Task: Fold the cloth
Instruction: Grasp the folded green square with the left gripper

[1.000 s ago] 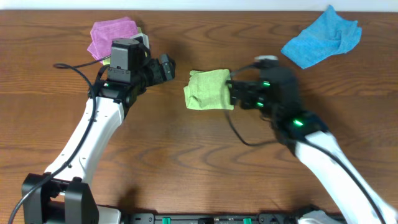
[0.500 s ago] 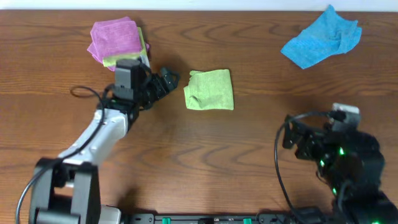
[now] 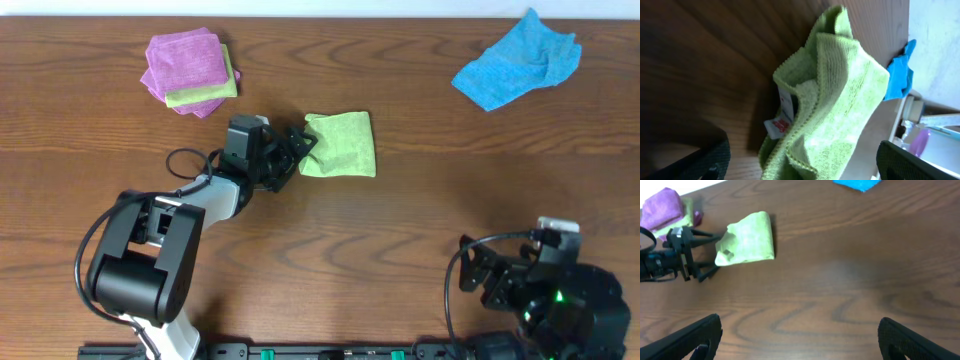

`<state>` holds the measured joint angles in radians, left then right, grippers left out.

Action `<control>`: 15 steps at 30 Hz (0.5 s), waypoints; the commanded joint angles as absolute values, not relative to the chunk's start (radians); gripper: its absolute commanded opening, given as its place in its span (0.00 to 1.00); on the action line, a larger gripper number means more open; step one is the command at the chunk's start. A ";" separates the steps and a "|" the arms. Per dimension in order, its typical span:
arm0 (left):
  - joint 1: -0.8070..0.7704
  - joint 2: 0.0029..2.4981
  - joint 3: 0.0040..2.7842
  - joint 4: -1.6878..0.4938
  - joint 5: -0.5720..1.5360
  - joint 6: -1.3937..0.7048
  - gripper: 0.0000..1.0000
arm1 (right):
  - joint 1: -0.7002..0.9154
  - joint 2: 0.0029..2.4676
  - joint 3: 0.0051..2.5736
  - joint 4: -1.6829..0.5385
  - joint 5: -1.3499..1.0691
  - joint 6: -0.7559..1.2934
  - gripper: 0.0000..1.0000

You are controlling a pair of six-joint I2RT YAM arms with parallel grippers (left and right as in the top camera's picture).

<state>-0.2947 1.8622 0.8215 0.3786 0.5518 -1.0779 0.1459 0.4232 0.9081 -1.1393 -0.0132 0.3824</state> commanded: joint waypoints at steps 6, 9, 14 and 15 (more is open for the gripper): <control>-0.336 1.926 0.818 0.397 0.524 -1.135 0.95 | 0.136 0.376 0.912 -1.148 0.027 0.381 0.99; -0.355 1.948 0.818 0.413 0.510 -1.154 0.95 | 0.136 0.376 0.912 -1.147 0.026 0.381 0.99; -0.376 1.996 0.818 0.453 0.495 -1.176 0.95 | 0.136 0.376 0.912 -1.143 0.025 0.381 0.99; -0.380 2.005 0.818 0.465 0.490 -1.177 0.95 | 0.136 0.376 0.912 -1.143 0.025 0.381 0.99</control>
